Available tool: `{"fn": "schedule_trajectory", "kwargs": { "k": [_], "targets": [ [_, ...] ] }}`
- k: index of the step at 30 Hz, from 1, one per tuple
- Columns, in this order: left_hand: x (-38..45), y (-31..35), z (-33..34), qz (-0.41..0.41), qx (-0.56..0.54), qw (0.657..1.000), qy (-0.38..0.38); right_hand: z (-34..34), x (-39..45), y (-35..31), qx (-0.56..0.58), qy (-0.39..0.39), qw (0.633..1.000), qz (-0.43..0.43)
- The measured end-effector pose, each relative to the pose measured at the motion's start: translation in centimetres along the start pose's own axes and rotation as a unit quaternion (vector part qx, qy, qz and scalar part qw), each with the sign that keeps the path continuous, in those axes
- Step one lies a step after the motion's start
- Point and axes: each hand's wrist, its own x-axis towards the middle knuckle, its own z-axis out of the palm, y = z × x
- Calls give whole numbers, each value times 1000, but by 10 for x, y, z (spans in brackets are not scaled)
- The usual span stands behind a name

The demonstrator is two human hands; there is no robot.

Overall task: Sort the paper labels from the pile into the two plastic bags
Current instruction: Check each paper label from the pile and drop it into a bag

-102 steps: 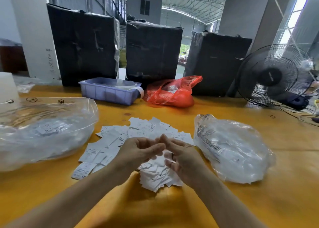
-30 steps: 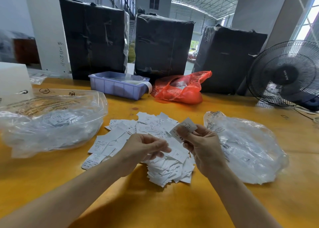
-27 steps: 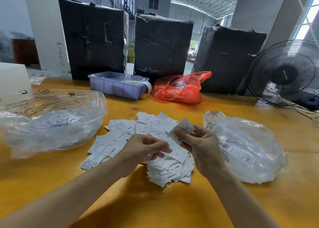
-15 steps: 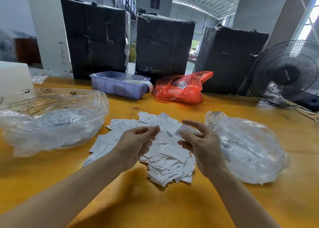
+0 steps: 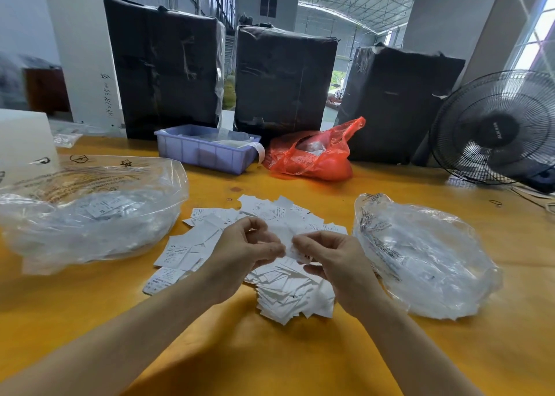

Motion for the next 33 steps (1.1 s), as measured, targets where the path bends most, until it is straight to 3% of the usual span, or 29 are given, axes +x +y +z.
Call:
{"fn": "schedule_trajectory", "kwargs": {
  "k": [4,11,17,20,26,30,33],
  "targets": [
    [-2,5,-3,-1,147,988,-52,0,-2,-4,-106,-41,990,-89],
    [-6,8,-5,32,177,978,-109,-4,-1,-3,-174,-75,976,-112],
    [-6,5,-5,16,180,976,-118,-3,2,-1,-250,-57,957,-133],
    [-3,2,-5,0,148,986,-80,-4,1,-5,-215,-57,966,-131],
    [2,-1,-9,-22,99,995,-21,-18,8,-6,-22,78,991,-108],
    [3,-6,-7,-43,79,996,-17,-16,8,-5,74,67,992,-72],
    [4,-8,-5,-54,68,996,-13,-12,6,-5,75,57,992,-80]
  ]
}}
